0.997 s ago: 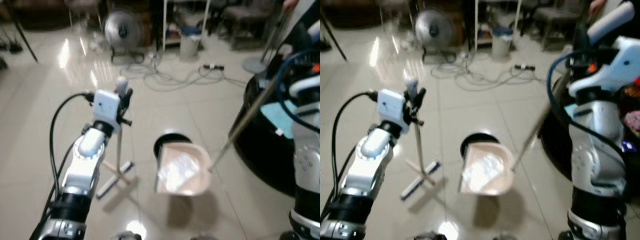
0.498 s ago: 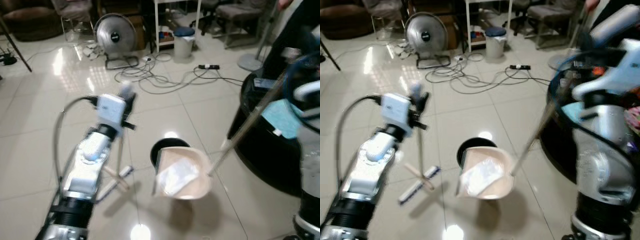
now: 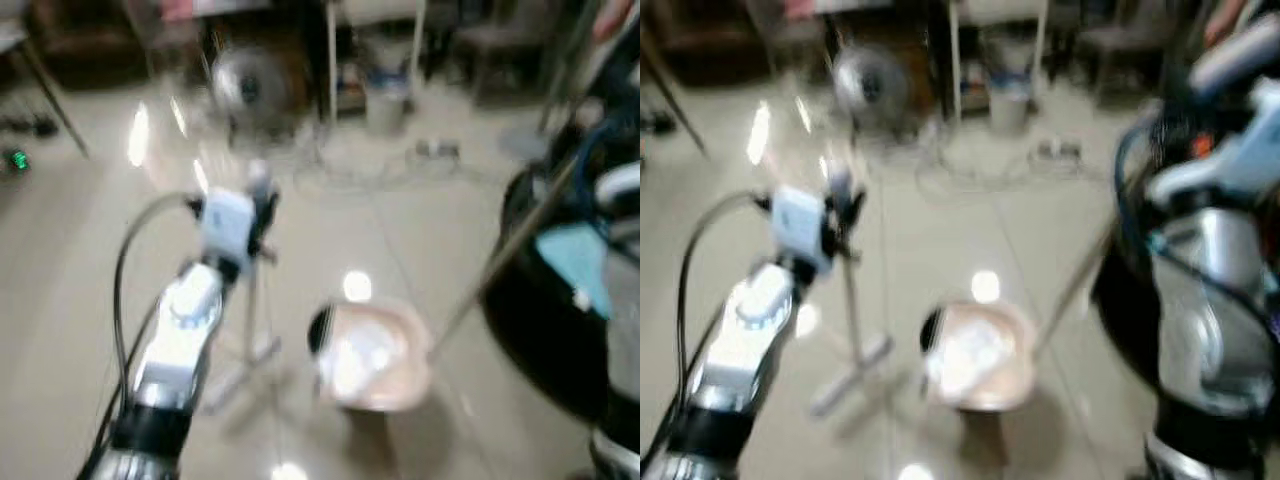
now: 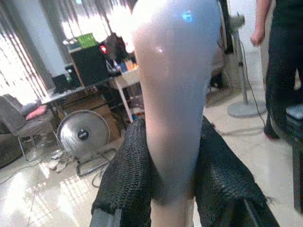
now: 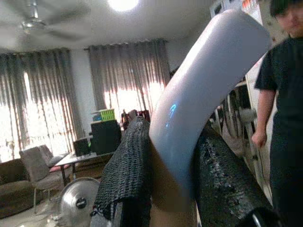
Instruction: Sweep floor
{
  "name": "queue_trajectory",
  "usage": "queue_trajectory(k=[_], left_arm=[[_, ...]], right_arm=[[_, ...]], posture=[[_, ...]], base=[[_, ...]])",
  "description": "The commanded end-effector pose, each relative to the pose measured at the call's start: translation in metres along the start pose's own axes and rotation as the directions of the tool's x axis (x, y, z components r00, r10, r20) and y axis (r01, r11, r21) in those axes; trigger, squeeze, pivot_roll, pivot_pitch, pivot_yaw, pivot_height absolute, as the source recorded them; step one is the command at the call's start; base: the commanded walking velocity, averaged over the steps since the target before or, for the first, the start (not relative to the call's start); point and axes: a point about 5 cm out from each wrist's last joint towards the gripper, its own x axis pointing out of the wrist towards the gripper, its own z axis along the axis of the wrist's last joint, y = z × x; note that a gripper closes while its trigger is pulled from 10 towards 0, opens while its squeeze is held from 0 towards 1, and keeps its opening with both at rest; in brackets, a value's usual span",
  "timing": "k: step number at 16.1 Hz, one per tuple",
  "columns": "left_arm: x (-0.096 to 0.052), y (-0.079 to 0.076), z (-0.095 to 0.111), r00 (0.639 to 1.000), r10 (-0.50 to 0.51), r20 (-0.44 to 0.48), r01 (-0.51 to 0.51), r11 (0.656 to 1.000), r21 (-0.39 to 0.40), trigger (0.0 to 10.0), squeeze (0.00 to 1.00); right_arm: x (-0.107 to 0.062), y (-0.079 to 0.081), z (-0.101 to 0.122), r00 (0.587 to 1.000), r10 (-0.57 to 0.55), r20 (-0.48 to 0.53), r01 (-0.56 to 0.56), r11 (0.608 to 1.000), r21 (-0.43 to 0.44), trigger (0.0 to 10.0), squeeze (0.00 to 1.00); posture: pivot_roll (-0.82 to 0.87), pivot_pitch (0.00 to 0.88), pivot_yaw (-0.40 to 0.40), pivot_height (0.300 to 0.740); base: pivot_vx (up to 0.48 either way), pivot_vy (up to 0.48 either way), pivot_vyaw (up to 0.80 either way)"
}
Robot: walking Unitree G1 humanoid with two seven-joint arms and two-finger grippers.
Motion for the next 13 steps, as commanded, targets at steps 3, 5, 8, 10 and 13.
queue_trajectory(k=[3, 5, 8, 10, 13], left_arm=[[0.0, 0.01, 0.008, 0.999, 0.025, 0.026, -0.026, 0.999, 0.044, 10.0, 0.0], [-0.001, 0.009, 0.007, 0.999, 0.023, 0.026, -0.024, 0.999, 0.031, 10.0, 0.0], [-0.003, 0.01, 0.004, 0.999, 0.036, 0.003, -0.036, 0.999, 0.023, 10.0, 0.0], [-0.004, 0.011, 0.005, 0.999, 0.038, 0.009, -0.038, 0.999, 0.028, 10.0, 0.0], [-0.006, 0.01, 0.005, 1.0, 0.023, 0.01, -0.023, 0.999, 0.036, 10.0, 0.0]], right_arm=[[0.001, 0.008, 0.011, 0.998, 0.027, 0.051, -0.029, 0.999, 0.029, 10.0, 0.0], [0.001, 0.006, 0.011, 0.998, 0.017, 0.057, -0.019, 0.999, 0.035, 10.0, 0.0], [0.002, 0.0, 0.012, 0.997, -0.011, 0.071, 0.01, 1.0, 0.008, 10.0, 0.0], [0.002, -0.003, 0.013, 0.996, -0.024, 0.09, 0.025, 1.0, -0.007, 10.0, 0.0], [0.003, -0.006, 0.013, 0.994, -0.025, 0.111, 0.029, 0.999, -0.032, 10.0, 0.0]], posture=[[-0.08, 0.018, 0.033, 0.74], [-0.08, 0.018, 0.033, 0.74], [-0.08, 0.019, 0.034, 0.74], [-0.08, 0.025, 0.036, 0.74], [-0.07, 0.033, 0.037, 0.74]], base=[[0.401, 0.0, 0.0], [0.371, 0.0, 0.0], [0.0, 0.0, 0.0], [0.0, 0.0, 0.0], [0.0, 0.0, 0.0]])
